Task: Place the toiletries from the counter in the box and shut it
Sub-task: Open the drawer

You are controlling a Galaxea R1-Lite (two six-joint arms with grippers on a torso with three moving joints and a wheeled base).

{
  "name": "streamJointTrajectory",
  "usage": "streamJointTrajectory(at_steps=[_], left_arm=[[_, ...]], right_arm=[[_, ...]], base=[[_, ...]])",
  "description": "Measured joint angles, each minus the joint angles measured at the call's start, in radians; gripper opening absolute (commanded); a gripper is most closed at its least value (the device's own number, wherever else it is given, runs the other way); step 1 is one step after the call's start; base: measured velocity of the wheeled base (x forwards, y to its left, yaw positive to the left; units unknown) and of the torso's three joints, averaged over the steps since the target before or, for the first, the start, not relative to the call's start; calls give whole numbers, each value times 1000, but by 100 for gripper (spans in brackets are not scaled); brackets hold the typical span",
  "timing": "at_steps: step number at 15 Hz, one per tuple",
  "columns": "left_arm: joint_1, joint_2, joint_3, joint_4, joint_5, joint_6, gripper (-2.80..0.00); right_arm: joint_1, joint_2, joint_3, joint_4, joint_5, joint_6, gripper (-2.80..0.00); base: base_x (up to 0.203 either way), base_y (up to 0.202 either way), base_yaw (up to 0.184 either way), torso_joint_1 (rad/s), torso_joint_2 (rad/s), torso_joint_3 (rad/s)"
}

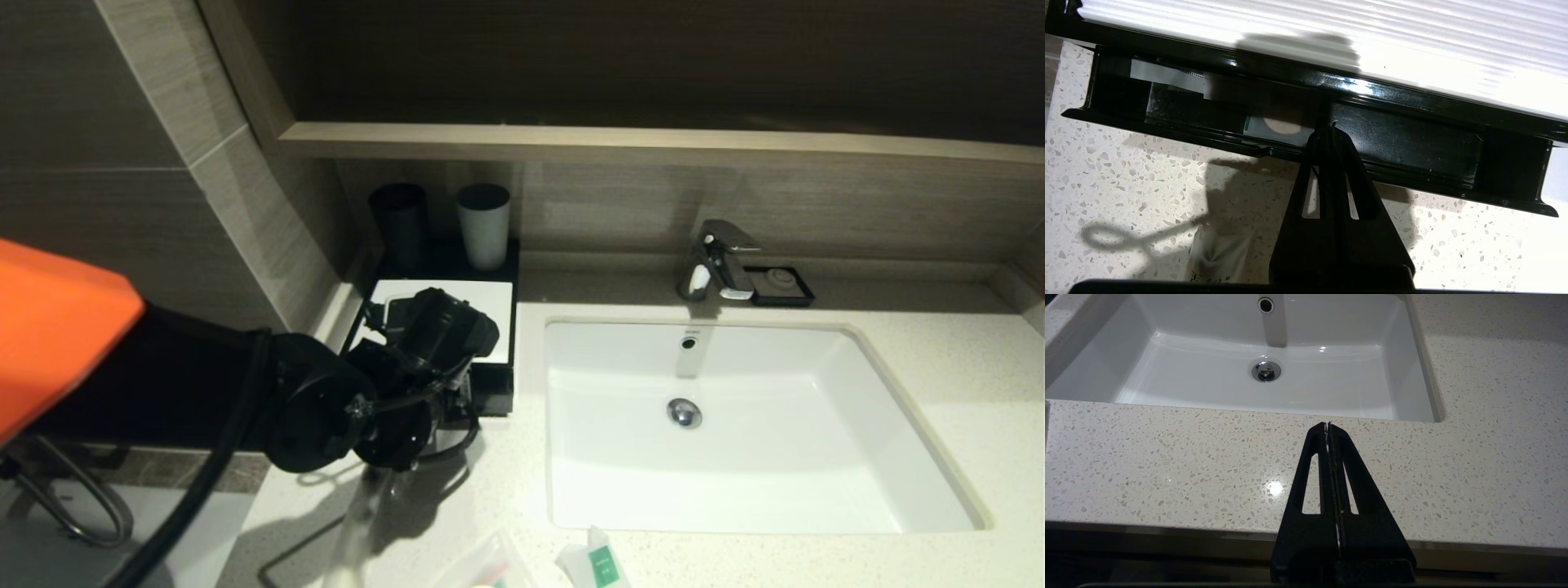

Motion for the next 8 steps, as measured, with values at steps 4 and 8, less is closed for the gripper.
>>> streamJointTrajectory(at_steps=[4,8], left_arm=[[0,17,-7,6,-1,-1,-280],[0,22,-8,27,-2,-1,-280]], right_arm=[[0,0,0,0,0,0,-280],[0,0,0,0,1,0,-280]], base=[[0,0,0,0,0,0],[0,0,0,0,0,0]])
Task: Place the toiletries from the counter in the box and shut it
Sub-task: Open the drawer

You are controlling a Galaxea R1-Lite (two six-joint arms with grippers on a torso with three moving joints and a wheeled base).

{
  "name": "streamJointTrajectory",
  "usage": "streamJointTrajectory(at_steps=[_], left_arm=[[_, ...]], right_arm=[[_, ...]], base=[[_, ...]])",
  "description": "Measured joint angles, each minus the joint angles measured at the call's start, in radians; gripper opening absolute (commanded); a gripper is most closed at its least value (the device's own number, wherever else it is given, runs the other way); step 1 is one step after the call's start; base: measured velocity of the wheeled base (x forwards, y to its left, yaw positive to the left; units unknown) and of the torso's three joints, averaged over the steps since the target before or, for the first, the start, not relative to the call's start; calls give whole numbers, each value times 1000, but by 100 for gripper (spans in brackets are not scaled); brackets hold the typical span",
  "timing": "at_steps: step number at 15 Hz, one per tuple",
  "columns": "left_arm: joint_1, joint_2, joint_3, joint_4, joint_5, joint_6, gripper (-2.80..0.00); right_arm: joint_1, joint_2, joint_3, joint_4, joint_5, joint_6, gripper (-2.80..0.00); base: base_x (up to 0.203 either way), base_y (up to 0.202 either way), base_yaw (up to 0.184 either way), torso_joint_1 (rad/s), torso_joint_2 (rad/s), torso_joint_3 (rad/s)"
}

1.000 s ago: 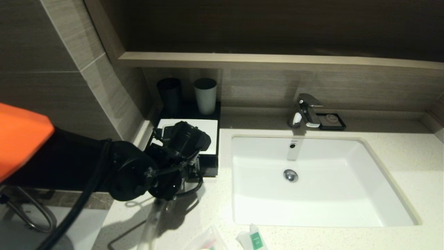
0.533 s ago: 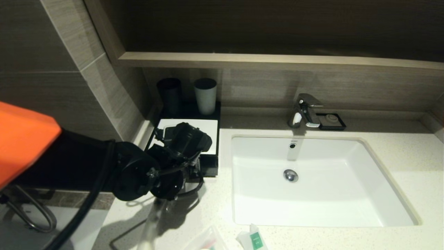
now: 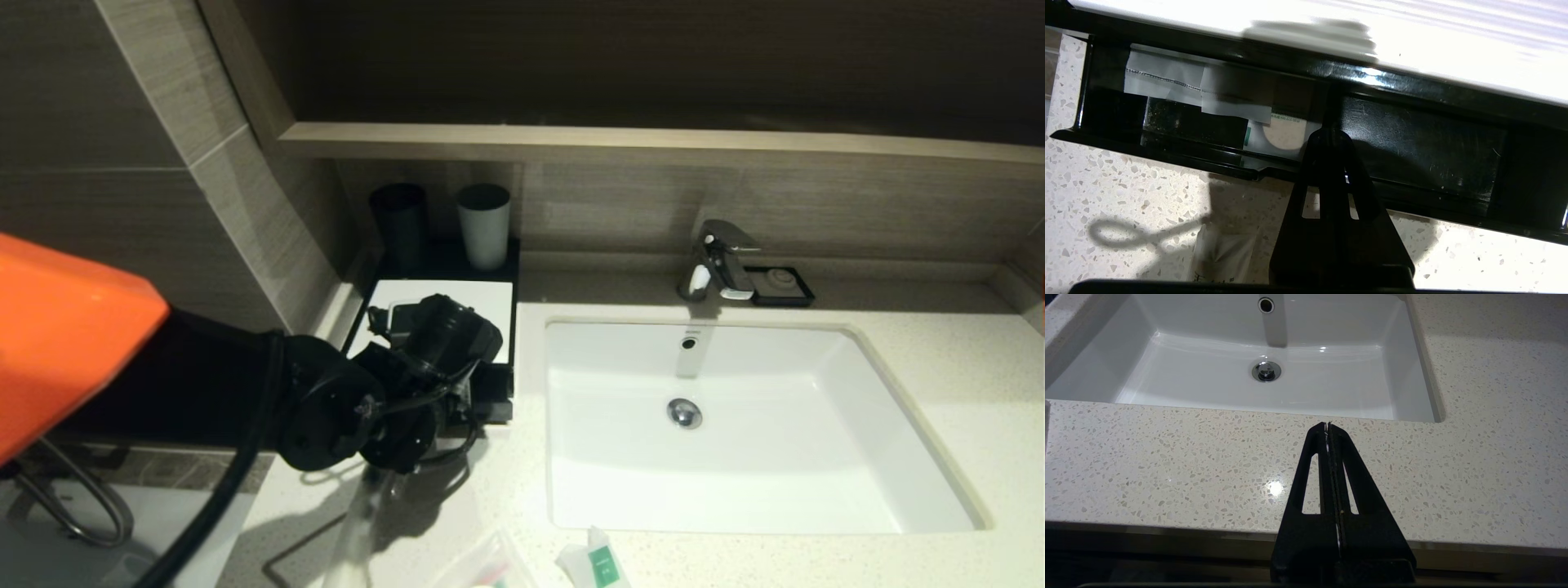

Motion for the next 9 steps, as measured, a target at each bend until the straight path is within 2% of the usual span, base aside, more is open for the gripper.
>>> streamJointTrajectory(at_steps=[9], left_arm=[[0,1,-4,69,-8,0,-280]], right_arm=[[0,0,0,0,0,0,-280]], base=[[0,0,0,0,0,0]])
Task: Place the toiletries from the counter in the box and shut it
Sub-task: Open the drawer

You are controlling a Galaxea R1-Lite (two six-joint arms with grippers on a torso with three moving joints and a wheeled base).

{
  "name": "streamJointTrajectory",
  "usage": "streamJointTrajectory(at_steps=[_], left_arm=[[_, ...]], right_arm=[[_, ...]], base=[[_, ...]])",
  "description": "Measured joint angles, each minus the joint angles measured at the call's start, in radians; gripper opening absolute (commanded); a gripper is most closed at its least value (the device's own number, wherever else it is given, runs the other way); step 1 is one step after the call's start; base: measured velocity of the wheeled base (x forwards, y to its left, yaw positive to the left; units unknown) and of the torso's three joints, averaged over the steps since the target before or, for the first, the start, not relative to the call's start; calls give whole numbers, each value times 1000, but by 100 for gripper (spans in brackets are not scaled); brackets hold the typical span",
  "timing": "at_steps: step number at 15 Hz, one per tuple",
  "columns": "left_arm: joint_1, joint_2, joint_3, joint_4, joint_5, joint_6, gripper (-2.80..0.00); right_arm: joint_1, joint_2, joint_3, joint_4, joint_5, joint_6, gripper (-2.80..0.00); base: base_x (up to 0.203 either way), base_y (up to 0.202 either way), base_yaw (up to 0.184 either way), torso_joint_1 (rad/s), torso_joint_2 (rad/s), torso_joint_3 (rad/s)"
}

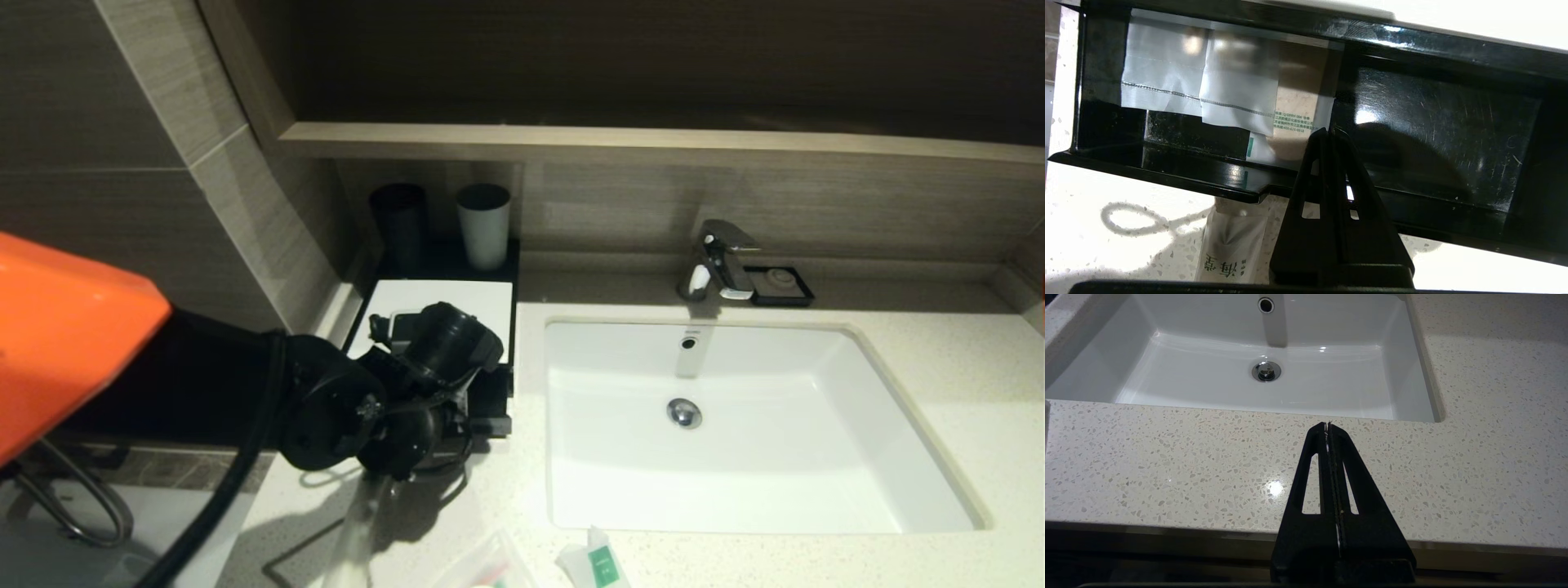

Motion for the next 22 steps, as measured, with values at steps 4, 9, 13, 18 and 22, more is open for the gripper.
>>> streamJointTrajectory(at_steps=[4,9,13,18,22], left_arm=[[0,2,-2,16,0,0,-280],[-1,-1,-2,50,-1,1,-280],[-1,-5,-3,66,-1,0,-280],[-1,-9,-4,83,-2,1,-280],[-1,-9,-11,101,-2,0,-280]], right_arm=[[0,0,0,0,0,0,-280],[0,0,0,0,0,0,-280],[0,0,0,0,0,0,-280],[0,0,0,0,0,0,-280],[0,0,0,0,0,0,-280]], base=[[0,0,0,0,0,0],[0,0,0,0,0,0],[0,0,0,0,0,0],[0,0,0,0,0,0],[0,0,0,0,0,0]])
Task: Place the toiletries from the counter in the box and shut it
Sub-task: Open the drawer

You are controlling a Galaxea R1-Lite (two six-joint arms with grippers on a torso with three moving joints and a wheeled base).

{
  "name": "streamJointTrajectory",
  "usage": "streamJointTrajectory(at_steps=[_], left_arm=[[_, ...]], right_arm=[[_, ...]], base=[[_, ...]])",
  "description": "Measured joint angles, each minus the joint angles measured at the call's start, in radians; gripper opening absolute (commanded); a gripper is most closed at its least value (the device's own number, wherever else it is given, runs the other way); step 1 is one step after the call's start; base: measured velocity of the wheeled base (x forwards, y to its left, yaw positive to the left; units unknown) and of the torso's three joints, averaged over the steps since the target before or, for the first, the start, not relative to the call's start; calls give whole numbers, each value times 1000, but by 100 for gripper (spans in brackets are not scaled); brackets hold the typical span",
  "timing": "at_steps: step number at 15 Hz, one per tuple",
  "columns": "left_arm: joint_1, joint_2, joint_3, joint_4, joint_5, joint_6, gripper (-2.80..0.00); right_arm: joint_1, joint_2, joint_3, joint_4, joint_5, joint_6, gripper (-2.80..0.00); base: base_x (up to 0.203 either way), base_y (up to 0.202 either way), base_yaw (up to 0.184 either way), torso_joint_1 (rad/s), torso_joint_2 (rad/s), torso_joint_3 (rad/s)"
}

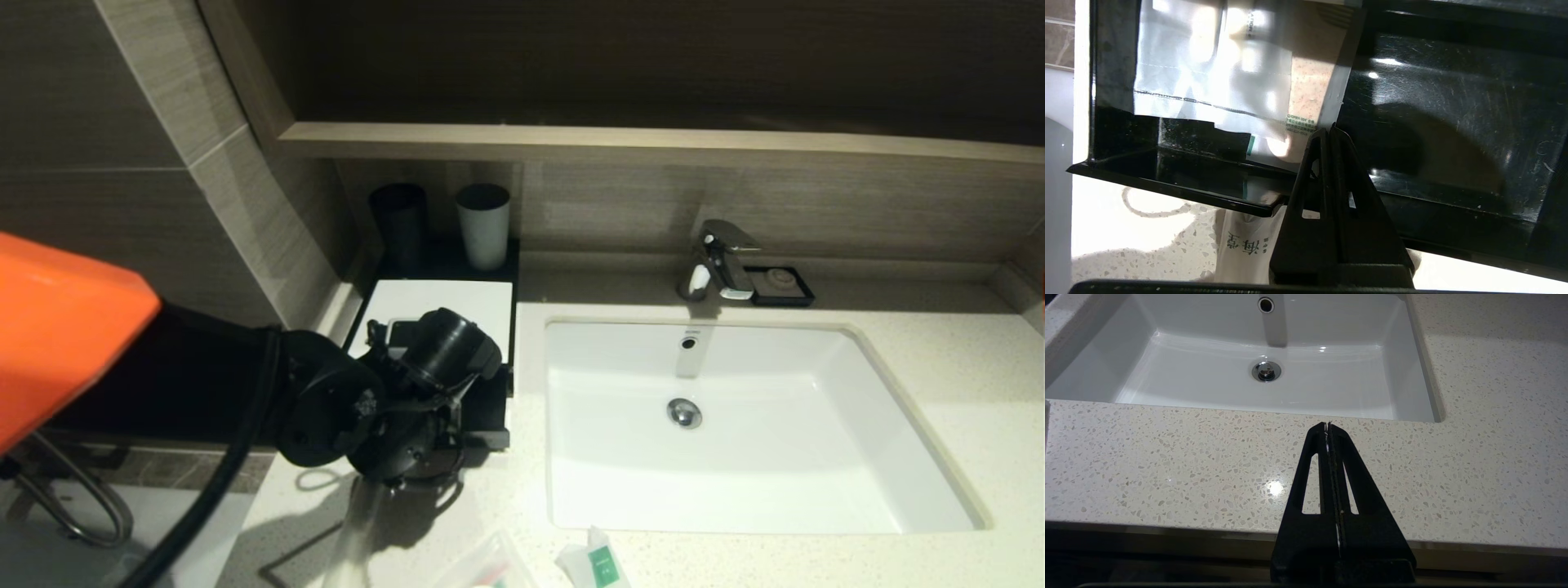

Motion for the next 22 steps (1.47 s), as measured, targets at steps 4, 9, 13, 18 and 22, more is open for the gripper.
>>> streamJointTrajectory(at_steps=[4,9,13,18,22], left_arm=[[0,-1,-2,14,0,-1,-280],[-6,-1,-8,51,1,-10,-280],[-9,-2,-9,56,0,-13,-280],[-12,-4,-11,68,0,-15,-280],[-14,-4,-11,85,0,-27,-280]], right_arm=[[0,0,0,0,-1,0,-280],[0,0,0,0,0,0,-280],[0,0,0,0,0,0,-280],[0,0,0,0,0,0,-280],[0,0,0,0,0,0,-280]], base=[[0,0,0,0,0,0],[0,0,0,0,0,0],[0,0,0,0,0,0],[0,0,0,0,0,0],[0,0,0,0,0,0]])
